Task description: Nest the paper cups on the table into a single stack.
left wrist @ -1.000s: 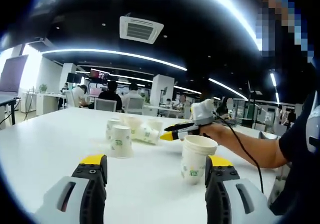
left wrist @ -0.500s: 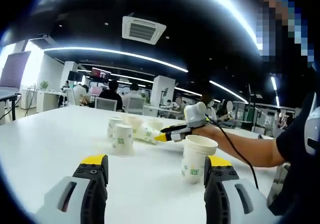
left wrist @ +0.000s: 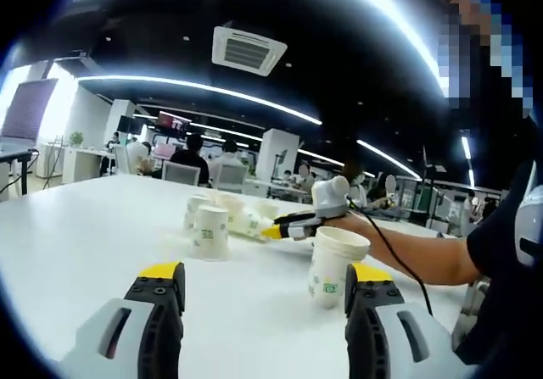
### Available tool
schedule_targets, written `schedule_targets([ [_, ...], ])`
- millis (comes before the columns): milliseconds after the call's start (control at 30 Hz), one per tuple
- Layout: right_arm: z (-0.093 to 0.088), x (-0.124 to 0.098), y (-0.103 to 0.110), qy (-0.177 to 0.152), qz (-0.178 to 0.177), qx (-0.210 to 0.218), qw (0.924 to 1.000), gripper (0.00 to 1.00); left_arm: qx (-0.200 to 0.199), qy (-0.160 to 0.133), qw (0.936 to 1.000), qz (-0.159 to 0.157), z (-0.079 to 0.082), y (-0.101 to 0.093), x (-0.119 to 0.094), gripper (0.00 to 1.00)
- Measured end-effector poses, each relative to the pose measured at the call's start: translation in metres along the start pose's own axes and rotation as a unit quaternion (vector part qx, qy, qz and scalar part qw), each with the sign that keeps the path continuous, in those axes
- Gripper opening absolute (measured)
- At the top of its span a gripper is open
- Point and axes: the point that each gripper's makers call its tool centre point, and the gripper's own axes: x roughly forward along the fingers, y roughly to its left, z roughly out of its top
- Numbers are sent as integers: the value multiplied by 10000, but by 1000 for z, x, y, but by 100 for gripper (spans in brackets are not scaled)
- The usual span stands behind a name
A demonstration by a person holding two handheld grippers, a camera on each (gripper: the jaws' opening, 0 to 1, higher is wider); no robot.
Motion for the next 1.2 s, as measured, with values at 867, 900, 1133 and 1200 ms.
schedule_targets([
  [867,-3,8,-3,-184,-52,-49,9998,39,-170,-38,9998,25,-1,6,-2,80],
  [900,-3,8,-4,-187,-53,-55,9998,39,-176,-42,9998,16,-1,6,-2,80],
  [1133,-1,1,-4,-242,-78,-62,9997,38,-179,-60,9998,-18,1,4,-1,80],
  [1200,1,0,-3,-264,-66,-75,9996,38,-180,-64,9998,-27,1,4,-2,80],
])
